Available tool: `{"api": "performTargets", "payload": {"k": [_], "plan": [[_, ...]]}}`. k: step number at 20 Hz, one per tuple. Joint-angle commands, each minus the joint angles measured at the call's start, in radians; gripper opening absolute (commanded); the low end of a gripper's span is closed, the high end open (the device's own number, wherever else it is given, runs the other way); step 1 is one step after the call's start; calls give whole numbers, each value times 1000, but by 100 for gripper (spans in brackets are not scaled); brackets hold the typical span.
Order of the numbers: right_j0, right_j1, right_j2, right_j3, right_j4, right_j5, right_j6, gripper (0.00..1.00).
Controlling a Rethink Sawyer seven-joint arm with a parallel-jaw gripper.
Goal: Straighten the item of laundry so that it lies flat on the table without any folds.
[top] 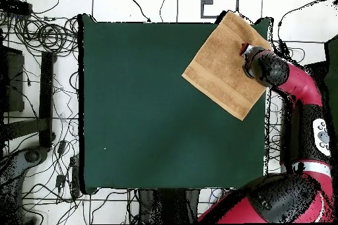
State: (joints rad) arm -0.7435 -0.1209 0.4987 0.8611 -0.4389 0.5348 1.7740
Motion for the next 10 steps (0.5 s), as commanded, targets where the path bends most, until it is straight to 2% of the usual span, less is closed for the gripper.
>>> {"api": "performTargets", "payload": {"k": [1, 10], "plan": [[92, 152, -49, 225, 18, 280, -68, 100], [99, 145, -68, 235, 47, 284, -73, 100]]}}
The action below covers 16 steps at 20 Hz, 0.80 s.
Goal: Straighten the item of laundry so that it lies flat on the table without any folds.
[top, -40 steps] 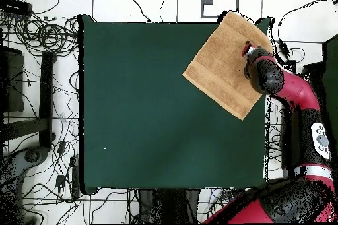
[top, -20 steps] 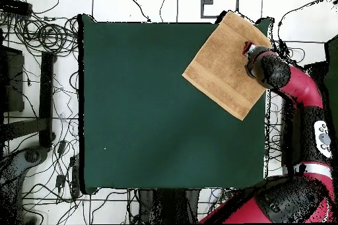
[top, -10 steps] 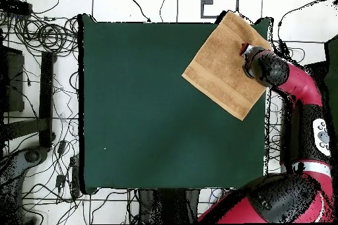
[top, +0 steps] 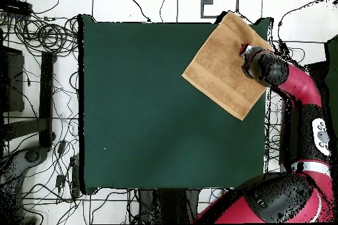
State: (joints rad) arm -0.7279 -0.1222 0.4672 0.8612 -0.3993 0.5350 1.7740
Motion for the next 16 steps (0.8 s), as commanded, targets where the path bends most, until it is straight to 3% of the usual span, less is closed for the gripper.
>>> {"api": "performTargets", "payload": {"k": [1, 9, 16], "plan": [[84, 147, -37, 233, 10, 285, -75, 100], [113, 107, -67, 249, -55, 176, -119, 100], [108, 83, -63, 242, -124, 93, -247, 100]]}}
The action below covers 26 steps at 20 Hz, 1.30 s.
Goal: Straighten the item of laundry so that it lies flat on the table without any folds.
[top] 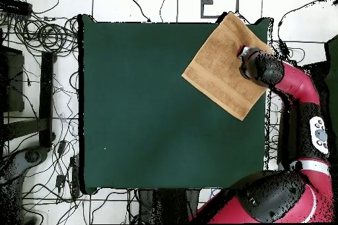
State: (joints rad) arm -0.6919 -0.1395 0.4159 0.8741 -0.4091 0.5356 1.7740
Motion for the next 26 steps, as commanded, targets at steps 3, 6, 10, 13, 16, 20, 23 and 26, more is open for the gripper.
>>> {"api": "performTargets", "payload": {"k": [3, 6, 10, 13, 16, 20, 23, 26], "plan": [[52, 92, 11, 249, -149, 38, -280, 100], [45, 91, 21, 253, -167, 21, -282, 100], [44, 91, 26, 253, -180, 13, -270, 100], [48, 82, 23, 260, -207, -25, -263, 100], [76, 46, -9, 278, -281, -131, -229, 100], [87, 17, -24, 301, -359, -249, -192, 100], [86, 6, -25, 317, -427, -355, -159, 100], [86, 0, -24, 323, -476, -405, -129, 100]]}}
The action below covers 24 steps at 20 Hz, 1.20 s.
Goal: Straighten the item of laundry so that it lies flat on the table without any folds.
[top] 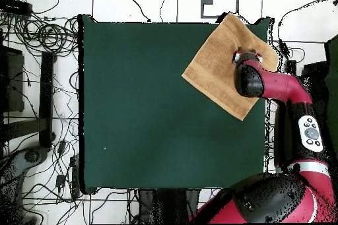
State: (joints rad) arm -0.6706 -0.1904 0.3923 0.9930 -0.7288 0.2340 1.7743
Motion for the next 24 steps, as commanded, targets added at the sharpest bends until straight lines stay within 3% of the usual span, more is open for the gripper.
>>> {"api": "performTargets", "payload": {"k": [1, 5, 9, 17, 24], "plan": [[67, 50, -5, 206, -174, -122, -115, 100], [133, 40, -97, 186, -222, -231, -13, 100], [215, 41, -219, 153, -201, -303, 70, 100], [161, 52, -146, 153, -253, -334, 32, 100], [189, 73, -195, 128, -243, -399, 59, 100]]}}
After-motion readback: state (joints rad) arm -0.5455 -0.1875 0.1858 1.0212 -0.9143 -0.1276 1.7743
